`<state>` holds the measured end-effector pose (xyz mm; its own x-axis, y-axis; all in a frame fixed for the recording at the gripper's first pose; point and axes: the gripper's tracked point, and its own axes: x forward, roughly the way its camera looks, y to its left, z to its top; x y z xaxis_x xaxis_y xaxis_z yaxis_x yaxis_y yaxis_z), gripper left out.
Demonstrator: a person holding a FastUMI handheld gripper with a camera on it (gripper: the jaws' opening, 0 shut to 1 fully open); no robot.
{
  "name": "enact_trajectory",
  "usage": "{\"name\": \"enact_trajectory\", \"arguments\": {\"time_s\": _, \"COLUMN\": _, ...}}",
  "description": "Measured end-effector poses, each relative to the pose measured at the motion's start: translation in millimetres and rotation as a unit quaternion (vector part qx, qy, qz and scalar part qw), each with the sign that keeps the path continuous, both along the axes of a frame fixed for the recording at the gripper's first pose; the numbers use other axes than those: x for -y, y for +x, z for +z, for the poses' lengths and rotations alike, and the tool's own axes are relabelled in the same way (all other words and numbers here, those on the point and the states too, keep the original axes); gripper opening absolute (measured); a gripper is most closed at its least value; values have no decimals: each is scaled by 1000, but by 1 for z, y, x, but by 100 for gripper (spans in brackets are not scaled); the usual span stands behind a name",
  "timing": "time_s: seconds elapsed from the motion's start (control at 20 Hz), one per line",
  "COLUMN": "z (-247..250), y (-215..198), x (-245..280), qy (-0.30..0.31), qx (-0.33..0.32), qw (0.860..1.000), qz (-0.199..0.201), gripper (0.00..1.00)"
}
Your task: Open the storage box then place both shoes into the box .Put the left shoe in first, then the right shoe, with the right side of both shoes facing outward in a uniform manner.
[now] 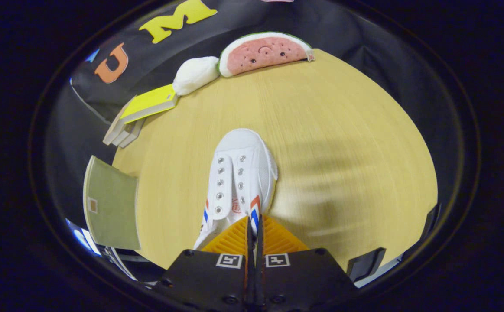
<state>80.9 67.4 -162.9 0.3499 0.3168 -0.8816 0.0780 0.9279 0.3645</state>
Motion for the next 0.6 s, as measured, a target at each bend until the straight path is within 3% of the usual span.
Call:
{"name": "enact_trajectory", "arguments": {"time_s": 0.25, "z": 34, "y": -15, "x": -41, "qy": 20, "qx": 18, "qw": 1000, "qz": 7, "gripper": 6}}
{"name": "enact_trajectory", "arguments": {"time_s": 0.6, "z": 136, "y": -35, "x": -155, "qy": 43, "qx": 82, "qw": 995, "qz": 31, "gripper": 5}}
